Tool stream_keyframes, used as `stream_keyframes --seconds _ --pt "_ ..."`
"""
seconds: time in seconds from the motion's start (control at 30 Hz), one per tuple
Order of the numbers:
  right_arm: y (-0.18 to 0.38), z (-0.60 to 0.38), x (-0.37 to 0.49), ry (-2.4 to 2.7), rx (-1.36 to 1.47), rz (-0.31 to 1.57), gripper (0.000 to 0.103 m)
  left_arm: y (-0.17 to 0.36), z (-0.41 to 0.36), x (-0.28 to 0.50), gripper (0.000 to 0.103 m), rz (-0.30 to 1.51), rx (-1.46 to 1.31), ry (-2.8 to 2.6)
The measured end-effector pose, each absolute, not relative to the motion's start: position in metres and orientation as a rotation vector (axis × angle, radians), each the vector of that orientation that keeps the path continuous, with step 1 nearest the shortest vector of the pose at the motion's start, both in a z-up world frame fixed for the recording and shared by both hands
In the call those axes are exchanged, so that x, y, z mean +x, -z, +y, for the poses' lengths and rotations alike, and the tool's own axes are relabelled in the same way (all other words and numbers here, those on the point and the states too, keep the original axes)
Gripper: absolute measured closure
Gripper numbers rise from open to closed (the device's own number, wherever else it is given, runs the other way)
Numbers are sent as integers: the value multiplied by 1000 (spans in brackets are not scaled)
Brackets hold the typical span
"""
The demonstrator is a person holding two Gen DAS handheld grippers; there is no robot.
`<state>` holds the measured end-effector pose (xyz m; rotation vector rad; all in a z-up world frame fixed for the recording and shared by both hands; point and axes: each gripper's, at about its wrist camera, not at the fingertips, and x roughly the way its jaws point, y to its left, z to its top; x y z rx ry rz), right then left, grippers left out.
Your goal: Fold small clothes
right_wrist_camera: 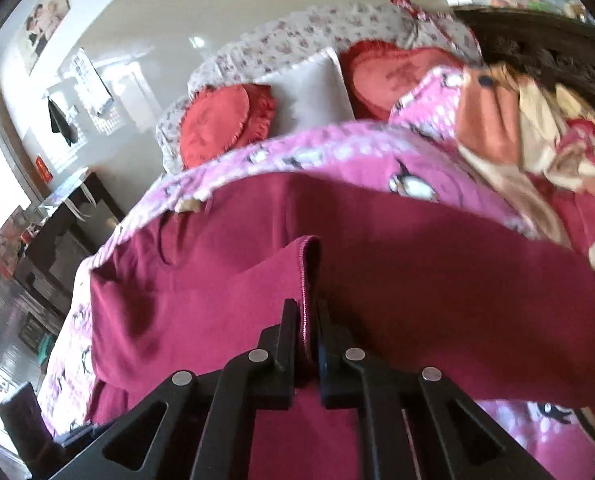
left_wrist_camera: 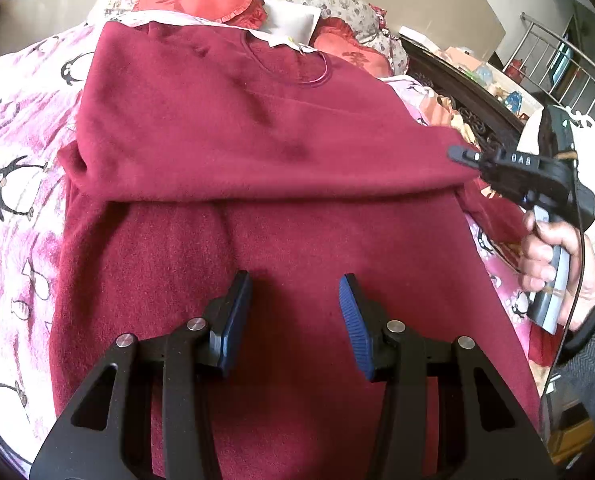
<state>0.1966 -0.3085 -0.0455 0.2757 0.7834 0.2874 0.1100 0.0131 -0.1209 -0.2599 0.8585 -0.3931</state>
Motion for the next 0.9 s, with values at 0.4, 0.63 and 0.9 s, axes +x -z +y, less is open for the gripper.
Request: stream_keyframes --seconds 0.4,0.63,0.9 --pt "1 -321 184 -188 243 640 62 36 47 168 52 662 -183 103" --pt "54 -244 209 -217 -62 794 68 111 73 254 49 946 -129 -140" --pt "88 -241 209 -163 -108 773 65 127 85 241 29 841 -168 -154"
